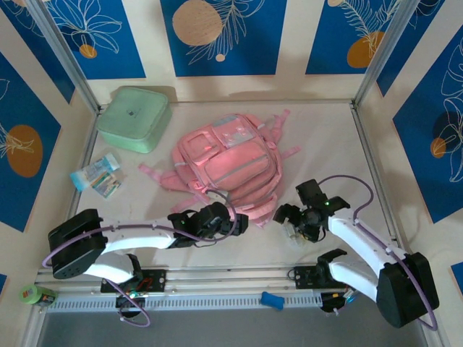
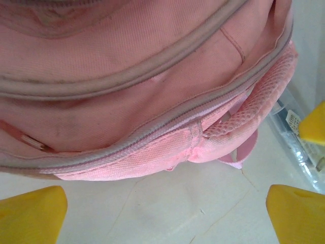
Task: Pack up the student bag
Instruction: Pick up the personal item from the bottom-left of the table.
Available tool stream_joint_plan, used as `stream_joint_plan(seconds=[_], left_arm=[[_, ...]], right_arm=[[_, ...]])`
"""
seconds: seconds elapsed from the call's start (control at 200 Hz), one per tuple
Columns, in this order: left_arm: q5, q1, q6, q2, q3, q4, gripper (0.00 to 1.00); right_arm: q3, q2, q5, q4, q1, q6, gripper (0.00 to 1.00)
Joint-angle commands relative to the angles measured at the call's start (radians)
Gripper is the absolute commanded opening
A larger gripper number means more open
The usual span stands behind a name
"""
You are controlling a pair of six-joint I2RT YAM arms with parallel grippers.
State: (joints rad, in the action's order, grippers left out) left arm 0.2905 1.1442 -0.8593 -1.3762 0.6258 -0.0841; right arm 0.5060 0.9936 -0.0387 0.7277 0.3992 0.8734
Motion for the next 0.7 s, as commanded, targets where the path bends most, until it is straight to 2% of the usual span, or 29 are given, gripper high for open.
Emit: stream_joint_plan(seconds=[0.0, 0.11, 0.205, 0.32, 0.405, 0.695], left_arm=[[0.036, -0.013, -0.001, 0.029, -0.017, 0.035, 0.99], [0.034, -0.021, -0.007, 0.041, -0.017, 0.05, 0.99], [0.04, -0.023, -0.007, 0.055, -0.021, 0.056, 1.0], [0.045, -0.026, -0.015, 0.064, -0.022, 0.076, 0.99], [0.046, -0.026, -0.016, 0.072, -0.025, 0.084, 0.99], [0.054, -0.03, -0.02, 0.075, -0.033, 0.082, 0.99]], right_arm=[[0.002, -0.016, 0.044, 0.029, 0.092, 0.065, 0.99], [0.029, 0.015, -0.004, 0.044, 0.21, 0.113, 0.99], [0.072, 0.067, -0.081, 0.096, 0.263, 0.122, 0.97], [0.1, 0.105, -0.133, 0.121, 0.295, 0.105, 0.87], [0.124, 0.129, -0.183, 0.157, 0.321, 0.108, 0.83], [0.139, 0.231, -0.213, 0.125, 0.33, 0.09, 0.81]])
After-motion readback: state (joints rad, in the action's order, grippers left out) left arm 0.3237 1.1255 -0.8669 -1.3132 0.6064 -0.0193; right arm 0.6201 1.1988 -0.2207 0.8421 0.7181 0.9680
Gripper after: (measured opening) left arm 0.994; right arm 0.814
